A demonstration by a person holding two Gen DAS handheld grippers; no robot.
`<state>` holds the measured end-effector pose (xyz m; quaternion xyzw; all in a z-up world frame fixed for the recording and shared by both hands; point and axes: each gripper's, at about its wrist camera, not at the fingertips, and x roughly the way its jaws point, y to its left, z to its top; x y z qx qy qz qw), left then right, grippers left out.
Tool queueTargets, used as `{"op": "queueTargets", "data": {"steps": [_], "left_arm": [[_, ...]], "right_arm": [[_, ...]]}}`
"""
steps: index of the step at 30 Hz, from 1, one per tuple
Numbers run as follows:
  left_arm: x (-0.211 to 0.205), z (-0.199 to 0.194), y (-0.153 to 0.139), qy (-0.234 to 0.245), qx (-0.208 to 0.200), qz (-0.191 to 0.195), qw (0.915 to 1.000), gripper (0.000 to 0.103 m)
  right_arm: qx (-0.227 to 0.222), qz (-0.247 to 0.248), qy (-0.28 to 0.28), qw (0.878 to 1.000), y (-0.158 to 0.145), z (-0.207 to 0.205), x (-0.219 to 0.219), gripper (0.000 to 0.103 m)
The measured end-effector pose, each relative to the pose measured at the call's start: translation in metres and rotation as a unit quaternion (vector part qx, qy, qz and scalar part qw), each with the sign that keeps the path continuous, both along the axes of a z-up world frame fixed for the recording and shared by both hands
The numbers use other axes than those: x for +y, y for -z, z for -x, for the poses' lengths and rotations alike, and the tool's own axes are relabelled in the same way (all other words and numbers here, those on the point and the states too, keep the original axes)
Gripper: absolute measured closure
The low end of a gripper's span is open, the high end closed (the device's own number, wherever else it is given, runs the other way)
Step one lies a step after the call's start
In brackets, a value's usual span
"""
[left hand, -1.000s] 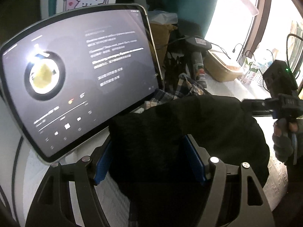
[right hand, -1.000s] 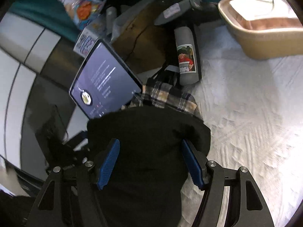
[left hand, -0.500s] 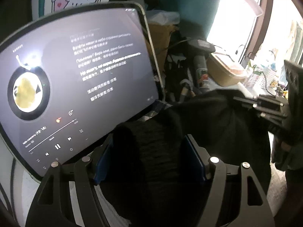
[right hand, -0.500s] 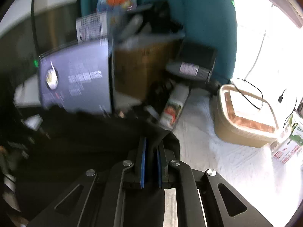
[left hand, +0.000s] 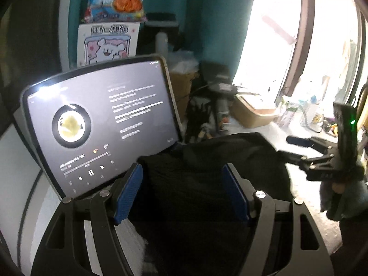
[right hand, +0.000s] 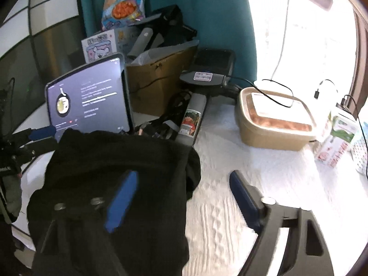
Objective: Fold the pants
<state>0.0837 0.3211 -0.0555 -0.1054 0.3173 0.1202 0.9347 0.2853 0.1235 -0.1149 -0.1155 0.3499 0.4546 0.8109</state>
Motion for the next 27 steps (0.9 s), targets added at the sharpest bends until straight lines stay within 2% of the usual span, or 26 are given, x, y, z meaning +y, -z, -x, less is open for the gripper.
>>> {"op": "queueTargets", "data": {"steps": [10, 12, 14, 18, 22, 25, 27], "left_arm": [[-0.061, 0.016, 0.005, 0.034, 0.000, -0.009, 0.9994, 0.031], [-0.072, 0.020, 0.006, 0.037, -0.002, -0.011, 0.9993, 0.029], [-0.083, 0.026, 0.006, 0.042, -0.006, -0.006, 0.9991, 0.022], [-0.106, 0.030, 0.007, 0.054, -0.013, 0.005, 0.9984, 0.020], [-0.131, 0.035, 0.001, 0.055, -0.031, -0.004, 0.9980, 0.019], [-0.144, 0.042, -0.006, 0.058, -0.050, -0.007, 0.9970, 0.013], [-0.154, 0.046, -0.013, 0.077, -0.059, -0.006, 0.9952, 0.011]], "right_arm": [[-0.002, 0.006, 0.027, 1.000, 0.001, 0.030, -0.060, 0.018], [-0.003, 0.005, 0.034, 0.999, -0.001, 0.038, -0.072, 0.018], [-0.006, 0.007, 0.044, 0.999, -0.002, 0.047, -0.087, 0.018], [-0.012, 0.007, 0.062, 0.998, -0.007, 0.066, -0.116, 0.018], [-0.020, 0.007, 0.086, 0.996, -0.013, 0.084, -0.148, 0.018], [-0.024, 0.005, 0.106, 0.994, -0.016, 0.096, -0.172, 0.018], [-0.026, 0.000, 0.120, 0.992, -0.019, 0.103, -0.189, 0.018]]}}
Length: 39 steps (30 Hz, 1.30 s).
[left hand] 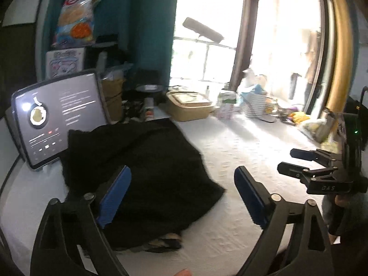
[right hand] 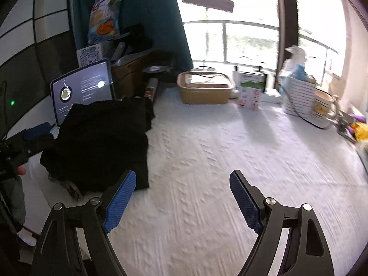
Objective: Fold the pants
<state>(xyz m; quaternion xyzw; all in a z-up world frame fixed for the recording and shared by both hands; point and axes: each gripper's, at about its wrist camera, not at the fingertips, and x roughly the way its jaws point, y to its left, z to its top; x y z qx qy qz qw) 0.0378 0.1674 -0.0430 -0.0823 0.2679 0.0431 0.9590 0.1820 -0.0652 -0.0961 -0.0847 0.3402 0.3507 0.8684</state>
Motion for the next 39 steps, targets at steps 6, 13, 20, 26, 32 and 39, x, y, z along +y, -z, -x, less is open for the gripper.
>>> {"op": "queueTargets", "data": {"steps": [6, 13, 20, 26, 32, 39], "left_arm": [[-0.021, 0.011, -0.019, 0.017, -0.026, -0.009, 0.9995, 0.008], [-0.041, 0.016, -0.035, 0.029, -0.044, -0.026, 0.9983, 0.007], [-0.055, 0.031, -0.057, 0.014, -0.074, -0.047, 0.9961, 0.001], [-0.075, 0.036, -0.061, -0.034, -0.066, -0.061, 0.9954, 0.001], [-0.086, 0.045, -0.065, -0.046, -0.086, -0.080, 0.9920, 0.001], [-0.081, 0.052, -0.072, -0.066, -0.105, -0.087, 0.9885, 0.001]], "right_arm": [[-0.024, -0.009, 0.034, 0.999, -0.016, 0.024, -0.037, 0.017], [-0.074, -0.027, 0.069, 0.995, -0.048, 0.047, -0.066, 0.014], [-0.108, -0.061, 0.097, 0.988, -0.068, 0.071, -0.092, 0.000], [-0.135, -0.073, 0.112, 0.982, -0.084, 0.088, -0.109, 0.000], [-0.159, -0.077, 0.131, 0.976, -0.101, 0.099, -0.120, 0.000], [-0.173, -0.074, 0.140, 0.972, -0.109, 0.108, -0.122, 0.000]]}}
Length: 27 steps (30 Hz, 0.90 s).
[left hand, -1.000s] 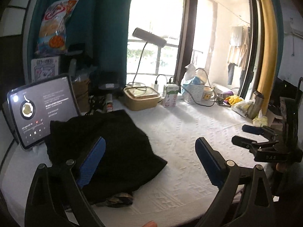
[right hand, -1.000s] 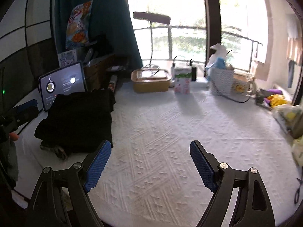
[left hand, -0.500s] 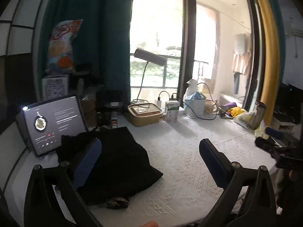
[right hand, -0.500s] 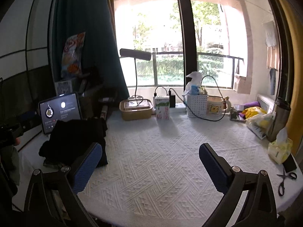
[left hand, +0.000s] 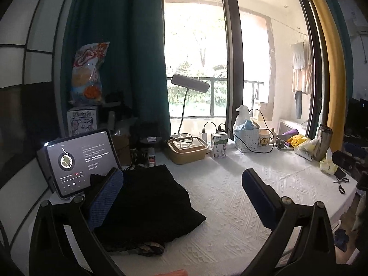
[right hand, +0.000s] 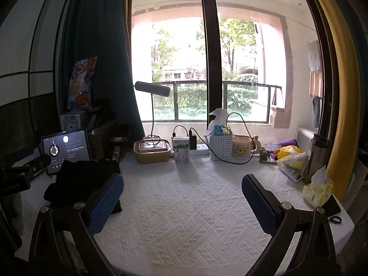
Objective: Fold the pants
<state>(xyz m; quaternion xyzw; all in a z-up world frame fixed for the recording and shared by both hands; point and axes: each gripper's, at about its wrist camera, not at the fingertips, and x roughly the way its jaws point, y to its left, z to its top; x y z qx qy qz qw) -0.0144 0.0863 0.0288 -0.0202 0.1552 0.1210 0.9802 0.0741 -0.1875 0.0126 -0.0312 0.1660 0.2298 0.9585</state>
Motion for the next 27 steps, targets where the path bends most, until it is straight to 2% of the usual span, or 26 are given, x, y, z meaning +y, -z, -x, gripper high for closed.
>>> {"op": "queueTargets", "data": {"steps": [8, 27], "left_arm": [[0.003, 0.004, -0.001, 0.000, -0.014, 0.009, 0.9999, 0.001], [0.004, 0.008, 0.001, 0.001, -0.015, 0.013, 0.9998, 0.001]], "right_arm": [[-0.017, 0.009, 0.003, 1.000, -0.004, 0.009, 0.009, 0.000], [-0.005, 0.013, -0.002, 1.000, 0.000, 0.011, 0.016, 0.000]]}}
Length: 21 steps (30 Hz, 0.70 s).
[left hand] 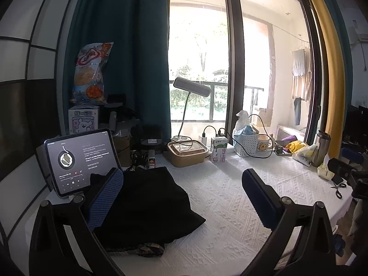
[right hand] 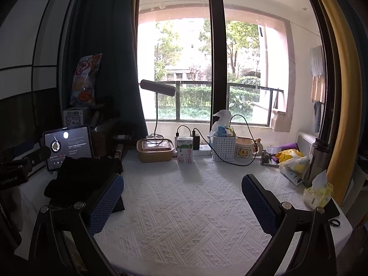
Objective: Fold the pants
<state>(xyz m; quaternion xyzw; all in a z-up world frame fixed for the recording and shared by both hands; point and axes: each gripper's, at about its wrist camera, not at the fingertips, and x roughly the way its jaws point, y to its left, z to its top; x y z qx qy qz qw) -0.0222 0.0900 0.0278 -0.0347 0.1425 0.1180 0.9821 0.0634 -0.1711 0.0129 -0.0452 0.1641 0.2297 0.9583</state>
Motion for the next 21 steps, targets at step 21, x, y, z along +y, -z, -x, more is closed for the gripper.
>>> {"op": "queueTargets", "data": {"steps": [21], "left_arm": [[-0.0009, 0.0004, -0.0007, -0.001, 0.000, 0.000, 1.0000, 0.001]], "right_arm": [[-0.001, 0.003, -0.003, 1.000, 0.0018, 0.0007, 0.0017, 0.000]]}}
